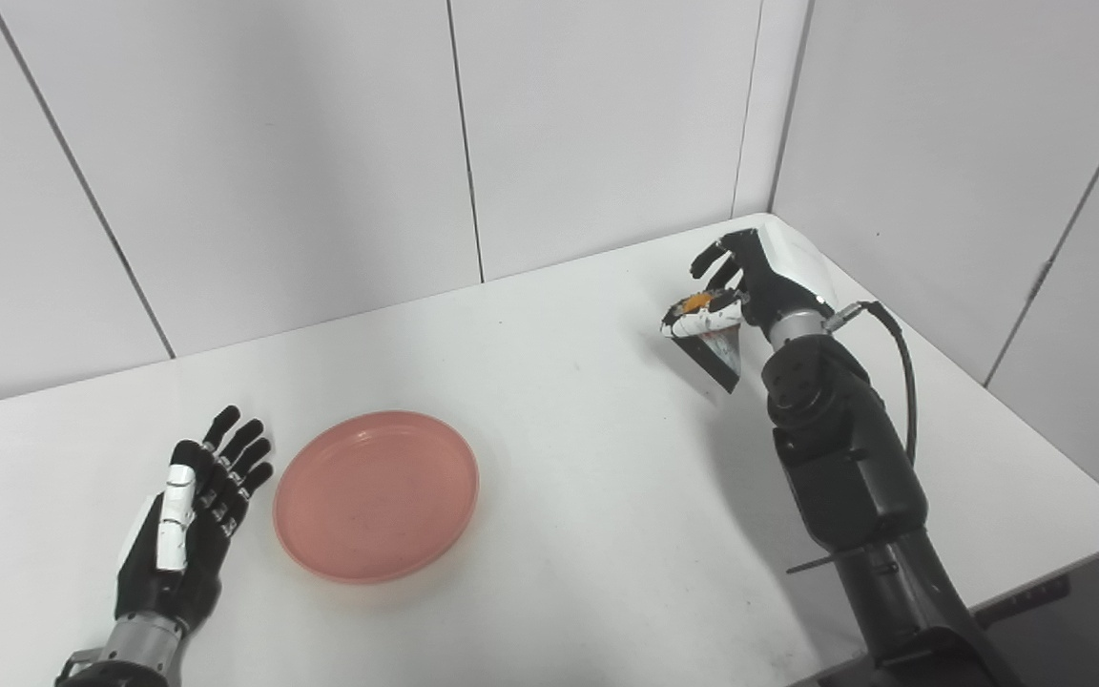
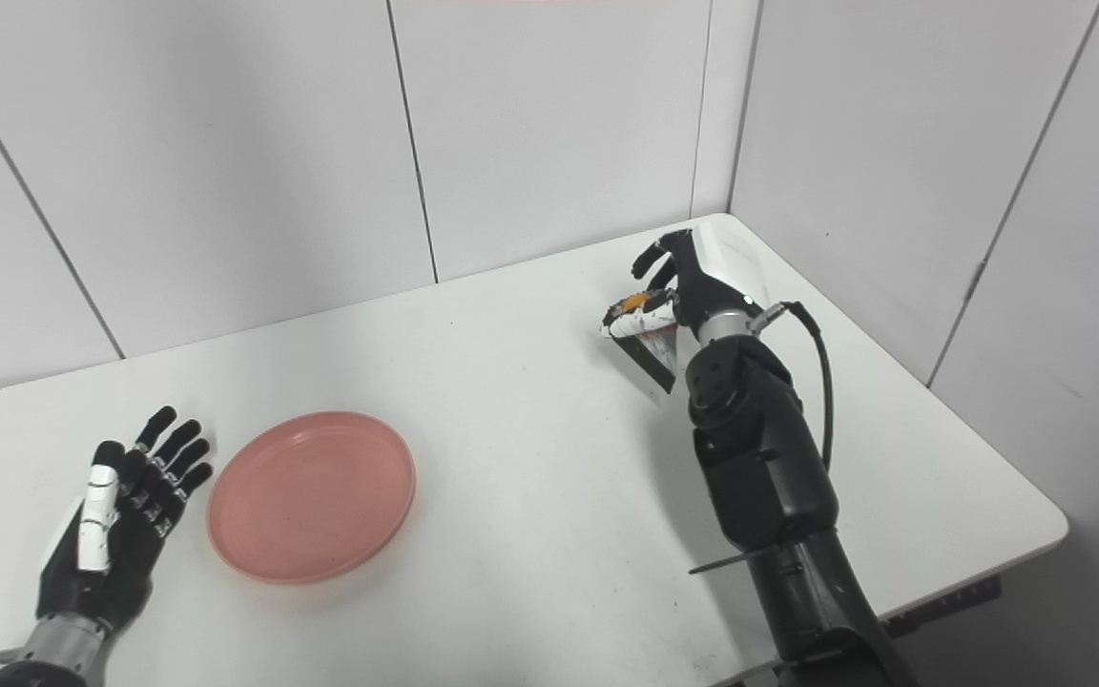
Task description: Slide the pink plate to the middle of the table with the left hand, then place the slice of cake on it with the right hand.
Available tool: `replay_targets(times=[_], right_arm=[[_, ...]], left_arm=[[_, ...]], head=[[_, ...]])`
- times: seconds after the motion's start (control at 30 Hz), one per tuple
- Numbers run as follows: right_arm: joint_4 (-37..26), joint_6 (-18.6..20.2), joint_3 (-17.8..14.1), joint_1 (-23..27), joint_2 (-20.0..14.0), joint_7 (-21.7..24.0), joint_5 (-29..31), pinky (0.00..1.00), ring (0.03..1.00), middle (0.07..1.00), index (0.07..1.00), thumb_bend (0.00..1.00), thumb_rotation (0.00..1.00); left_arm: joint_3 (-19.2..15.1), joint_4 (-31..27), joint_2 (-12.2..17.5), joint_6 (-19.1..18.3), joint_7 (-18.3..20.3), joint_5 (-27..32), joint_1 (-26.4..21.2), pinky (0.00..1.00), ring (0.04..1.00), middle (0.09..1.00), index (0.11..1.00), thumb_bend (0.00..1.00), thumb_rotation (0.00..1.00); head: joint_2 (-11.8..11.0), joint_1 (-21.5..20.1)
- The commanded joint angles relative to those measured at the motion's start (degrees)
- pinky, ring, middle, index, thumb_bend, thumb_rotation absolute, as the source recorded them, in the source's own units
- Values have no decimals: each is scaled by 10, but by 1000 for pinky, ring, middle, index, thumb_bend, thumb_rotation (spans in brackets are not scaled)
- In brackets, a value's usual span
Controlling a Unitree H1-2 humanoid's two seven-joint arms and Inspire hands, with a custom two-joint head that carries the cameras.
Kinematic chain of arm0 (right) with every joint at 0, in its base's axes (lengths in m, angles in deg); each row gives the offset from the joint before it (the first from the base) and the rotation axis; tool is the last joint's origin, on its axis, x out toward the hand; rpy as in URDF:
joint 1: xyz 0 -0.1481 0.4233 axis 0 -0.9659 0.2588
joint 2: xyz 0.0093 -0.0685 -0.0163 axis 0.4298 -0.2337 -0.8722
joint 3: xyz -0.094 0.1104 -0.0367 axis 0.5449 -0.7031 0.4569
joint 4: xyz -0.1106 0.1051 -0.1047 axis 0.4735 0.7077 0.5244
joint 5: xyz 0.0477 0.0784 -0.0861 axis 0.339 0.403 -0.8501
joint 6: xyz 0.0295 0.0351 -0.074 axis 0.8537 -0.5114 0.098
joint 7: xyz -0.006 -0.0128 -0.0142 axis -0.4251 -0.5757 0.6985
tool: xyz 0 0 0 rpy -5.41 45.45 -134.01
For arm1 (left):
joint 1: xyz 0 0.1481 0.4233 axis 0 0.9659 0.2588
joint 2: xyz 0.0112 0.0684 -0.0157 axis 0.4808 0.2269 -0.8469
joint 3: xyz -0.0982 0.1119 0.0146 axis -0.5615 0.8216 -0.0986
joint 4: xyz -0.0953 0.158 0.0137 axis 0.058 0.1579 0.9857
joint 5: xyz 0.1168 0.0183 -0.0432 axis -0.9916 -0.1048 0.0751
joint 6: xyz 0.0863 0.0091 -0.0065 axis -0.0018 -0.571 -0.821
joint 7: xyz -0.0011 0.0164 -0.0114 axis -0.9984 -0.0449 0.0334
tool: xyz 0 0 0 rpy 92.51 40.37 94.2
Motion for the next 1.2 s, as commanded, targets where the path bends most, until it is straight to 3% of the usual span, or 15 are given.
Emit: replay_targets(times=[0.0, 0.23, 0.57, 0.63, 0.67, 0.8, 1.17], right_arm=[[-27, -1, 7, 19, -4, -2, 16, 174, 238, 389, 500, 514, 0], [-55, -4, 56, 10, -4, 8, 51, 218, 280, 406, 506, 514, 0], [-94, -46, 124, -17, -6, 14, 114, 194, 258, 405, 503, 512, 0], [-100, -58, 136, -21, -9, 16, 127, 131, 190, 456, 481, 518, 0], [-103, -66, 142, -23, -9, 18, 137, 127, 186, 417, 484, 513, 0], [-111, -78, 156, -26, -1, 21, 163, 190, 257, 420, 503, 514, 0], [-127, -81, 202, -5, 6, 44, 194, 187, 243, 402, 507, 509, 0]], left_arm=[[9, 8, -16, -13, -6, -4, 15, 951, 950, 941, 942, 733, 948], [27, -32, -30, -22, -35, -32, 29, 954, 958, 950, 953, 701, 994], [48, -88, -61, -50, -73, -59, 45, 980, 982, 977, 979, 666, 1000], [51, -92, -69, -49, -83, -64, 46, 996, 990, 984, 984, 673, 1000], [53, -92, -73, -48, -88, -68, 47, 998, 990, 983, 982, 664, 1000], [61, -93, -83, -50, -106, -85, 47, 993, 991, 989, 982, 633, 1000], [84, -83, -101, -26, -138, -125, 42, 984, 988, 994, 999, 581, 1000]], head=[[-1, 10], [1, 53], [5, 114], [4, 126], [4, 130], [3, 151], [2, 204]])
